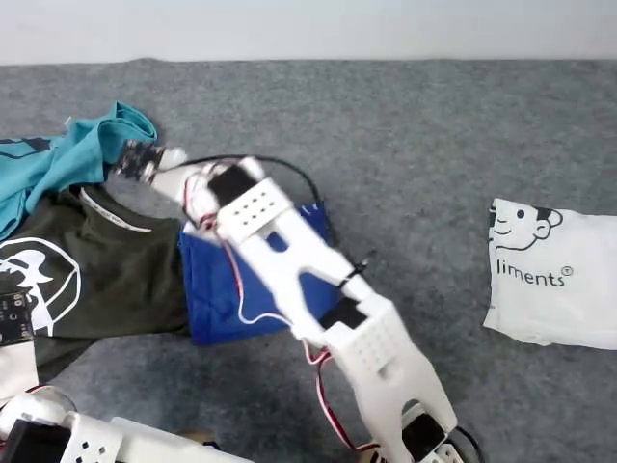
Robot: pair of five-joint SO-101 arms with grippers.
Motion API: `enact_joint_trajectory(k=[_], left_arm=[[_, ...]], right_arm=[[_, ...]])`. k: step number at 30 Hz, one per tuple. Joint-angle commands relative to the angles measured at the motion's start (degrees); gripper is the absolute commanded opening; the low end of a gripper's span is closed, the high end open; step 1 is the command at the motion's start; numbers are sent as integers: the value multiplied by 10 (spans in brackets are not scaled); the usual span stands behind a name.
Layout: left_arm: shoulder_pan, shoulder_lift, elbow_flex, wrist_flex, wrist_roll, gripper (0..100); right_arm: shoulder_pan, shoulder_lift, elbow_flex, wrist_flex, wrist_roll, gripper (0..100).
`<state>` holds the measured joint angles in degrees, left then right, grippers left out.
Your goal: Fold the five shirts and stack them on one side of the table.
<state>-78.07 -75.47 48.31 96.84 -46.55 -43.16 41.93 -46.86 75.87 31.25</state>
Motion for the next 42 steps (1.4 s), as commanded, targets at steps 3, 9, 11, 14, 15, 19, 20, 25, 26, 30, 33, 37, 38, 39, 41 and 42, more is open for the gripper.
enact_joint_trajectory(k=[3,9,11,14,15,19,20,25,26,30,33,37,38,39,41,42], left_arm=[[-7,-2,-7,6,-1,130],[-6,-2,-3,7,-1,130],[-4,-2,-2,7,-1,130],[-4,-2,-2,7,-1,130],[-4,-2,-2,7,-1,130],[-7,-2,-3,7,-1,130],[-7,-2,-3,7,-1,130],[-8,-2,1,19,-1,130],[-8,-2,5,19,-1,130],[-8,-2,13,18,-1,130],[-8,-2,13,18,-1,130],[-8,-2,13,18,-1,130],[-8,-2,13,18,-1,130],[-8,-2,13,18,-1,130],[-8,-2,13,18,-1,130],[-8,-2,13,18,-1,130]], right_arm=[[36,-97,-35,138,-8,11],[47,-120,-28,274,-110,12],[52,-135,-4,272,-144,11],[57,-173,24,271,-176,12],[57,-186,34,271,-184,12],[59,-247,89,271,-257,13],[60,-261,104,271,-285,13],[60,-305,205,270,-486,155],[60,-306,223,269,-528,204],[60,-276,265,256,-597,391],[65,-231,268,244,-627,411],[77,-174,268,216,-631,409],[78,-162,268,206,-631,409],[79,-151,268,195,-631,409],[77,-130,268,171,-631,409],[76,-119,268,158,-631,409]])
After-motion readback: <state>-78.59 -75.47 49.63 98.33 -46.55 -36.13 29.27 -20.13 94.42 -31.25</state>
